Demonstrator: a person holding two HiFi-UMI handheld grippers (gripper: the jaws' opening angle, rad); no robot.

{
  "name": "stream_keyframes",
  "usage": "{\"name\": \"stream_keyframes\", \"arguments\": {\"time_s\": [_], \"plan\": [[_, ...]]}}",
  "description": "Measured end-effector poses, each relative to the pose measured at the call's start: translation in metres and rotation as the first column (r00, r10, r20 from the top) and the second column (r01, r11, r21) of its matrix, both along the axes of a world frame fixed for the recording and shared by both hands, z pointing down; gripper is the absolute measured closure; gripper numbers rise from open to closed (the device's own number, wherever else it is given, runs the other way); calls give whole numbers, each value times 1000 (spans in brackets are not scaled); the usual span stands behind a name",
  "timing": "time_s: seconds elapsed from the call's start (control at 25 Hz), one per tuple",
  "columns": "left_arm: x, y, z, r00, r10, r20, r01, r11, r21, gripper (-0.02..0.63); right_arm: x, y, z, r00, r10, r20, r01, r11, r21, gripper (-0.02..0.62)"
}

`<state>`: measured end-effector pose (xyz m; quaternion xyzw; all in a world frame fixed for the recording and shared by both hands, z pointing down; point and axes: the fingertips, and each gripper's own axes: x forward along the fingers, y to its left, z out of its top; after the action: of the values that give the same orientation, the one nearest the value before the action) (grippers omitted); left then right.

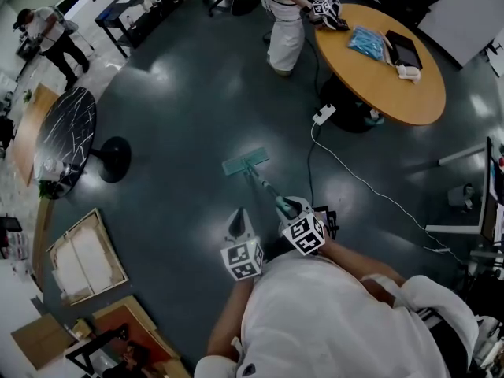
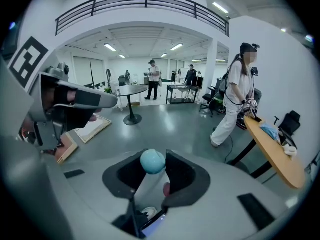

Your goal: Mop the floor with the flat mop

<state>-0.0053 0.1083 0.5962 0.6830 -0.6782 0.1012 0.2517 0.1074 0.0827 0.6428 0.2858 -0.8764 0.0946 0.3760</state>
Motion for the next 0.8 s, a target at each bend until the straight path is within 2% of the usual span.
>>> {"name": "stream_keyframes", "arguments": {"time_s": [0.36,0.64,0.8], "plan": [[0,-17,-1,998,-64,1,64,998,-6,600,-8,-24,-11,999,-17,39,16,1000,24,482],[-32,-50,2,999,-37,33,37,999,10,600,-43,-41,-18,997,-52,54,48,996,72,482],[-54,-72,10,1000,-20,11,20,1000,-8,600,-59,-51,-17,998,-44,50,41,997,71,482]]}}
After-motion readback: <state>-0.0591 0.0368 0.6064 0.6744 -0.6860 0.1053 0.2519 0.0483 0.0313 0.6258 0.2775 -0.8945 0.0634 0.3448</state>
